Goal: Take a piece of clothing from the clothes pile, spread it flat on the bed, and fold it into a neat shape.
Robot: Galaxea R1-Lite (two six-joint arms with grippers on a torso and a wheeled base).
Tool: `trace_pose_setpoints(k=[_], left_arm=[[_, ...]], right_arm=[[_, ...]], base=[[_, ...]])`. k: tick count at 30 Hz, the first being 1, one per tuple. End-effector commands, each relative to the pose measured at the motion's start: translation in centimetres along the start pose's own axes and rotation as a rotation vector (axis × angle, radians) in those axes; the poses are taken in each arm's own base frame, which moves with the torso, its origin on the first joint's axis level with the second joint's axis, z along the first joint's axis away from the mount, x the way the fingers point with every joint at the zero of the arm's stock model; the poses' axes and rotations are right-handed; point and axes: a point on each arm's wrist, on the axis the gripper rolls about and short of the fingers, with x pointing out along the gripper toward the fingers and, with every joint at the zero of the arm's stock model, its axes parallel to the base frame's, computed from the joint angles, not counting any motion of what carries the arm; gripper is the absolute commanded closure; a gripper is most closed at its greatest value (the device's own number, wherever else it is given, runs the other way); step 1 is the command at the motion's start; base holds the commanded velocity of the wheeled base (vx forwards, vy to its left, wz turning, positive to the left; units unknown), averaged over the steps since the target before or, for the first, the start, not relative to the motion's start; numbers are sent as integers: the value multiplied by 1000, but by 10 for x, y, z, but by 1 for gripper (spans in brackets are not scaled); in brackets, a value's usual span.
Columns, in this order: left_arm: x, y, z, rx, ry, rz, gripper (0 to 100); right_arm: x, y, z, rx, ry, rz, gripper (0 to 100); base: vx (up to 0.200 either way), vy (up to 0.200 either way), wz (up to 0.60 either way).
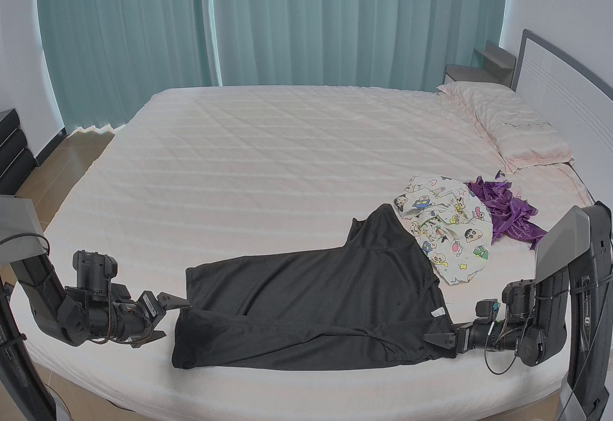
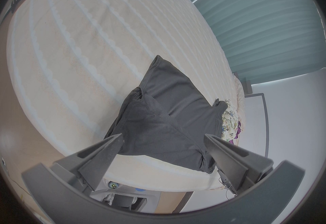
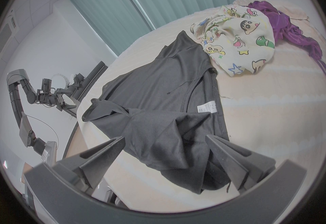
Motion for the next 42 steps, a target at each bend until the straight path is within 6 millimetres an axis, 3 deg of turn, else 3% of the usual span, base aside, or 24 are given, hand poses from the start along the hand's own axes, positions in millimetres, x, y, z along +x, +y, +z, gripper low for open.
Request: trace_pose_setpoints(k=[1,6,7,16,26,37,42], left_arm=[[0,0,0,0,0,0,0],[0,0,0,0,-1,-1,0],[0,0,0,0,-1,-1,0],[0,0,0,0,-1,-1,0],[0,0,0,-1,1,1,0],[0,0,0,0,0,0,0],[0,0,0,0,0,0,0]], right_arm=[[7,-3,1,-13,-14,2,0],[13,-7,2,-13,-22,0,0],[13,-6,2,-14,-22,1,100],[11,-5,0,-11,-13,-12,100],[-8,3,-4,11,13,-38,100],[-45,24,-13,48,76,-36,100],[-47,22,-19,67,104,-54,100]], base=[[0,0,0],[0,0,0],[0,0,0],[0,0,0],[0,0,0],[0,0,0],[0,0,0]])
